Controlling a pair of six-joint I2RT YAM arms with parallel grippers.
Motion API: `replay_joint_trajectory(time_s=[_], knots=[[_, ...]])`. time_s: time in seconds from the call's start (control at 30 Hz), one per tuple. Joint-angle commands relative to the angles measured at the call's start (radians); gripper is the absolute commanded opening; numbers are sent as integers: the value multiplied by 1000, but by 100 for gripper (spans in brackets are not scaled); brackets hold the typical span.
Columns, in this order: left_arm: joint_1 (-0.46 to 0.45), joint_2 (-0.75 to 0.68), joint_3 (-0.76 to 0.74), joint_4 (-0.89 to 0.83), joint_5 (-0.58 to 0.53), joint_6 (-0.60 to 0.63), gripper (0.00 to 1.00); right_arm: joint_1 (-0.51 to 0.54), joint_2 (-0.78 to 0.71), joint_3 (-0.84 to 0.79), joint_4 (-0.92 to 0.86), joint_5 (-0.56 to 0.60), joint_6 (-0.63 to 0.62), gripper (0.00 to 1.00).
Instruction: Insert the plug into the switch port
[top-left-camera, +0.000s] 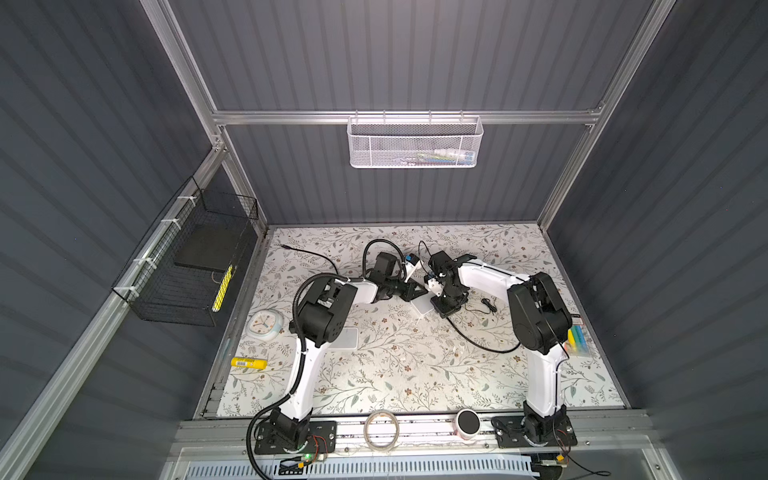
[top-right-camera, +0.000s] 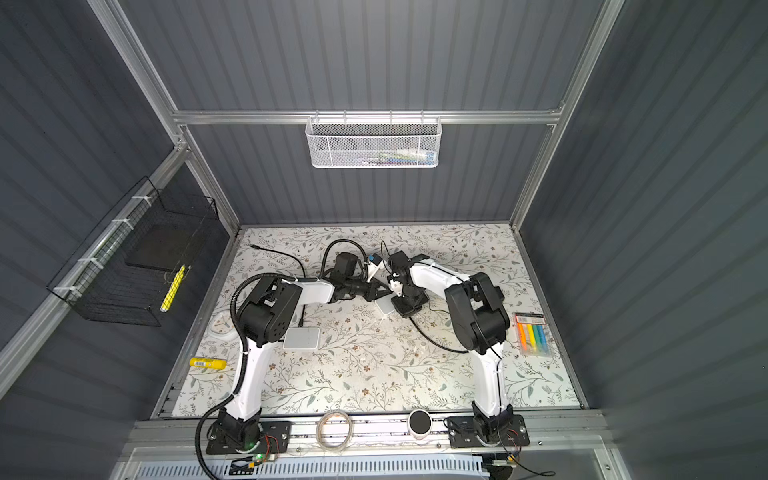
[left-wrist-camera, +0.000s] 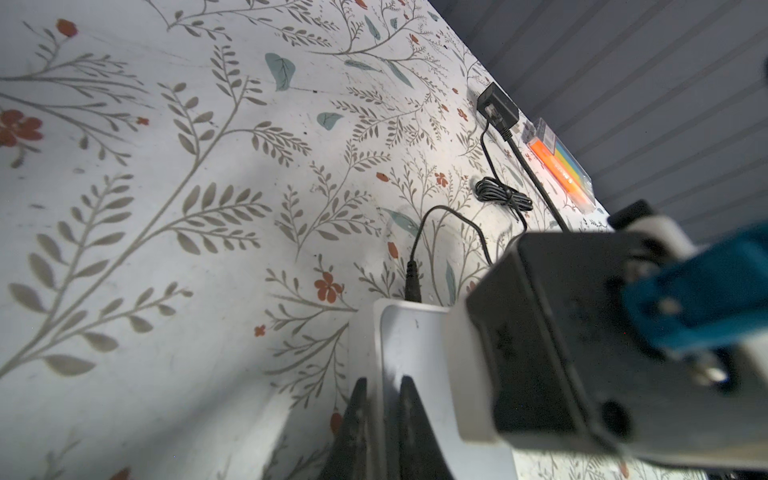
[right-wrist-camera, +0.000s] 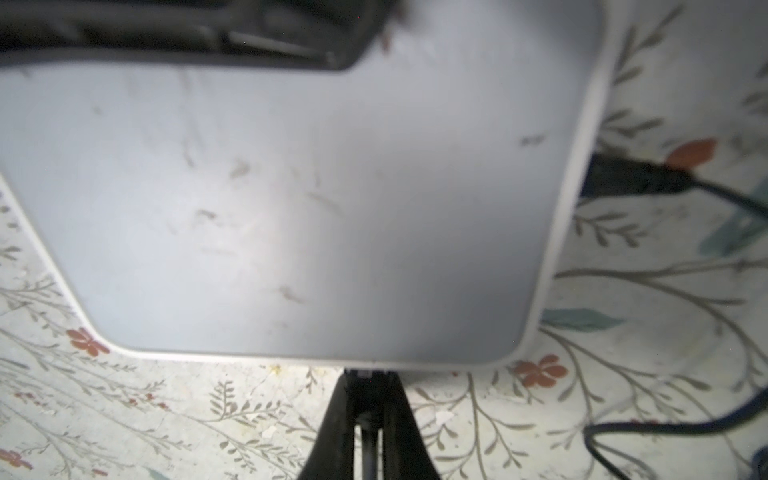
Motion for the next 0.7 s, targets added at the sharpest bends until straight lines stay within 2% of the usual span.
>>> replay_joint_trajectory(time_s=[0.0,0.33,0.67], knots=[[-216,152,-115,-459,324,26,14,3,7,181,764,-18,-17,0],[-218,159,-110,-462,330,28,14,0,21,250,763,-17,-12,0],[-218,162,-109,-462,333,30,14,0,-49,208,807,10,-7,0]])
